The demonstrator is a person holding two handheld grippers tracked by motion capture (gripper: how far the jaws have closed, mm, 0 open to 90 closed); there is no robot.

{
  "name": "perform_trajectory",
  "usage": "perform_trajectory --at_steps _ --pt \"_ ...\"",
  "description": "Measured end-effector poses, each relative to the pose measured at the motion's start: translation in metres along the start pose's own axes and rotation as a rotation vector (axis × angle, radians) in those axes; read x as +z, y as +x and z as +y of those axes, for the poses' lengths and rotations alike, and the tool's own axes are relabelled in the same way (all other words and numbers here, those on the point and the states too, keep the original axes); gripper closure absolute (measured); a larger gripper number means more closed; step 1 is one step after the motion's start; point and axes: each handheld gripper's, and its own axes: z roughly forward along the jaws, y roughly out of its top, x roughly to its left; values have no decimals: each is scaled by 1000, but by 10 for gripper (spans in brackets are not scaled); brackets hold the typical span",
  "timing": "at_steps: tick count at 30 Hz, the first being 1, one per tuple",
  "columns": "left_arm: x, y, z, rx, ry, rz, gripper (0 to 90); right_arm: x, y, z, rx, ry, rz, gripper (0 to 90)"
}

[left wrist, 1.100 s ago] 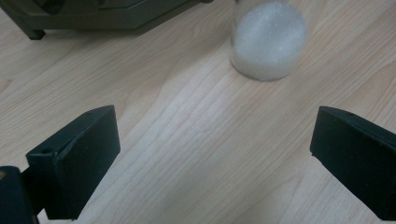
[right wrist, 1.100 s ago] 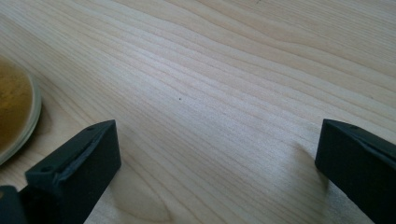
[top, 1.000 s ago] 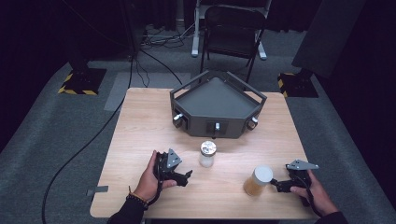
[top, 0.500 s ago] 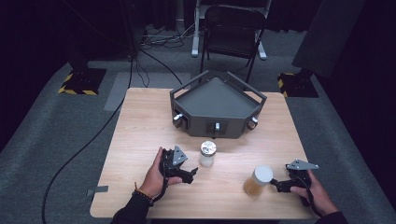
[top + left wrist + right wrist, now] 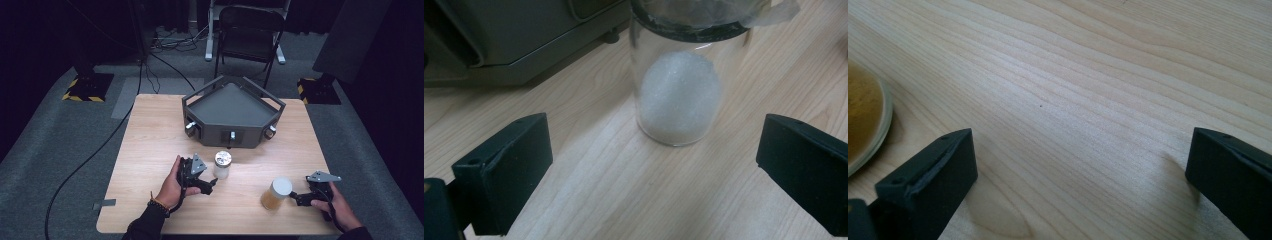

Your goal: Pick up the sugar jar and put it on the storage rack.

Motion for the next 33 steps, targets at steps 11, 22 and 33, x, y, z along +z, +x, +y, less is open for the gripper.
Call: perform_trajectory --at_steps 11,22,33 --pt "7 0 5 7 -13 -18 10 0 0 0 0 0 0 0" --pt "17 2 12 21 -21 -55 9 0 0 0 -1 0 0 0" --pt "32 6 18 8 -34 -83 9 0 0 0 0 0 0 0"
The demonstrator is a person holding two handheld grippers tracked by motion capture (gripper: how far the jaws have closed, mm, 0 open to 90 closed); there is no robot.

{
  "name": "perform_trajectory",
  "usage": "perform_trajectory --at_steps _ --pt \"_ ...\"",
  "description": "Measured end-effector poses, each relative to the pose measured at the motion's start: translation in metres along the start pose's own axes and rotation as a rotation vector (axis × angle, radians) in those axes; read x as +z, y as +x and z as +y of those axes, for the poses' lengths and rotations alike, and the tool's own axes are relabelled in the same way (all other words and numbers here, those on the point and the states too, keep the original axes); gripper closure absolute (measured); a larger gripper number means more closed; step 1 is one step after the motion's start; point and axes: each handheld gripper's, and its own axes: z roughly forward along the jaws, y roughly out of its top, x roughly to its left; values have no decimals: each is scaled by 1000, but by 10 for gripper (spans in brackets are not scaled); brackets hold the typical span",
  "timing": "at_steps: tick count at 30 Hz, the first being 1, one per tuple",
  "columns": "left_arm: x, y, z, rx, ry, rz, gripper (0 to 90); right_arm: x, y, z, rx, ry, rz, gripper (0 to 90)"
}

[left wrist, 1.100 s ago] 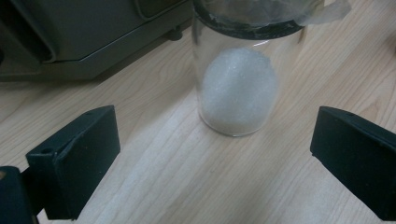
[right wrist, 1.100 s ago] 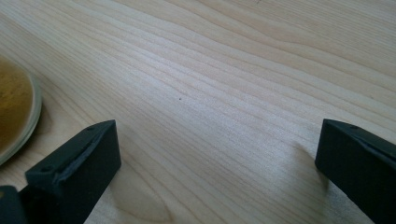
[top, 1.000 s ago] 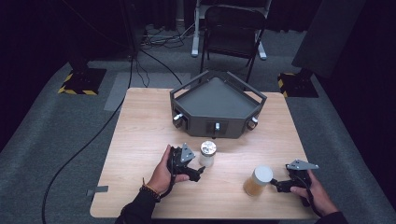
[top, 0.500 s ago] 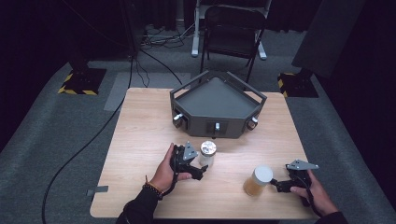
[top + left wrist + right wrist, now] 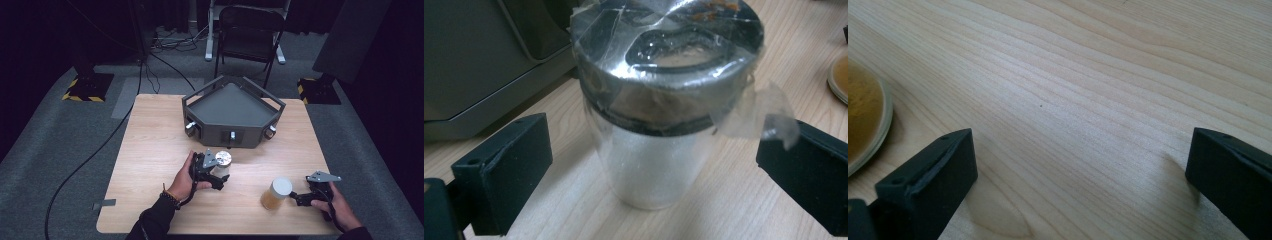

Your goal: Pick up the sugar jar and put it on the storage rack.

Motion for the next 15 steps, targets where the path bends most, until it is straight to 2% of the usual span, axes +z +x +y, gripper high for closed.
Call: perform_trajectory --at_steps 9,12,15 --pt "13 -2 3 -30 -3 10 22 0 0 0 -2 0 0 0" --pt "15 -2 2 -37 -6 11 48 0 0 0 -2 0 1 0" --pt "18 2 -1 -62 -19 1 82 0 0 0 -2 0 1 0"
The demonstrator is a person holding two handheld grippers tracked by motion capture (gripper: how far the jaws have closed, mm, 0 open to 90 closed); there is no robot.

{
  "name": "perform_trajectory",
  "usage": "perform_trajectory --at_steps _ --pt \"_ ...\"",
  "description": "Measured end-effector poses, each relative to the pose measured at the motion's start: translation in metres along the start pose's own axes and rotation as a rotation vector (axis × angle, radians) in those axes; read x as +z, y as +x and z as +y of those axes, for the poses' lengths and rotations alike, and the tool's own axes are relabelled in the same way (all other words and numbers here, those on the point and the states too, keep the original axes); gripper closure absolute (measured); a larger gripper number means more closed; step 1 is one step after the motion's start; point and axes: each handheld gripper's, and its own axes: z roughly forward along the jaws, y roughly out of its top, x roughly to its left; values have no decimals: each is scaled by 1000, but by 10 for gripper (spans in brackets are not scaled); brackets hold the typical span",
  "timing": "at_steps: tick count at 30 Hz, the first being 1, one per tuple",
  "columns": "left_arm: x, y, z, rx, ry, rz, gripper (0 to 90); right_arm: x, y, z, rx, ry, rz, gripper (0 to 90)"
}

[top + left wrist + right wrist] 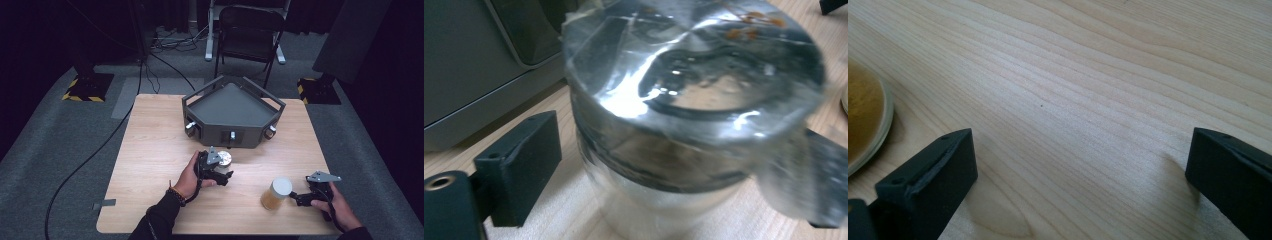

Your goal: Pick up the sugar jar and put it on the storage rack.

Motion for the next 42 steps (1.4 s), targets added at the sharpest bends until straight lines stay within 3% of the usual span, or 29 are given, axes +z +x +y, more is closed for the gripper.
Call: perform_trajectory --at_steps 5,9,22,42 --pt "7 4 -4 -14 -21 -30 179 0 0 0 0 0 1 0" --pt "10 3 -2 -11 -27 -24 289 0 0 0 -1 0 1 0" --pt "10 5 1 4 -19 -17 299 0 0 0 -2 0 3 0" --pt "-6 7 7 -35 -69 -5 303 0 0 0 -3 0 4 0"
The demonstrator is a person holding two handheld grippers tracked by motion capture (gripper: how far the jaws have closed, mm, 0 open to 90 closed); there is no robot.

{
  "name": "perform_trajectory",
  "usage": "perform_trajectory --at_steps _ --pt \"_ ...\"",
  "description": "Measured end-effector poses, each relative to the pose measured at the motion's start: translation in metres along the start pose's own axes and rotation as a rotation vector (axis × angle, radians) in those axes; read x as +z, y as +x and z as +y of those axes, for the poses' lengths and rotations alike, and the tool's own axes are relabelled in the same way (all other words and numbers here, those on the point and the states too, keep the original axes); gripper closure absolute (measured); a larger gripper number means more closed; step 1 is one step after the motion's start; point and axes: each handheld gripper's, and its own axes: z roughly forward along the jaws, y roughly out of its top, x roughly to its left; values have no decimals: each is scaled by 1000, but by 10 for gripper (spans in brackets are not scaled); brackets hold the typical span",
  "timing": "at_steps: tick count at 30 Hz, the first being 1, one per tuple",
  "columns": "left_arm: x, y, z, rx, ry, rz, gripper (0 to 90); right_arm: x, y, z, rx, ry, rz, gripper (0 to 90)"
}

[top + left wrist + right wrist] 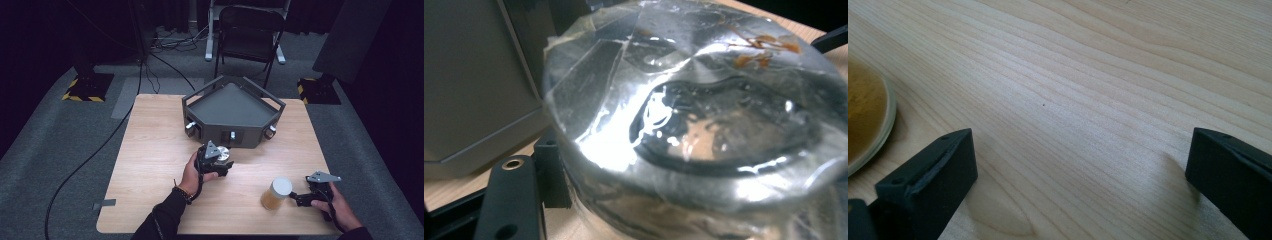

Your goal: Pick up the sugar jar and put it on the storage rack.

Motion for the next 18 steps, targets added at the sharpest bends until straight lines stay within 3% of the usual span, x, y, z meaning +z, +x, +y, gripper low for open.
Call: perform_trajectory --at_steps 18 --pt "-20 5 20 -24 -60 40 305 0 0 0 1 0 0 0"
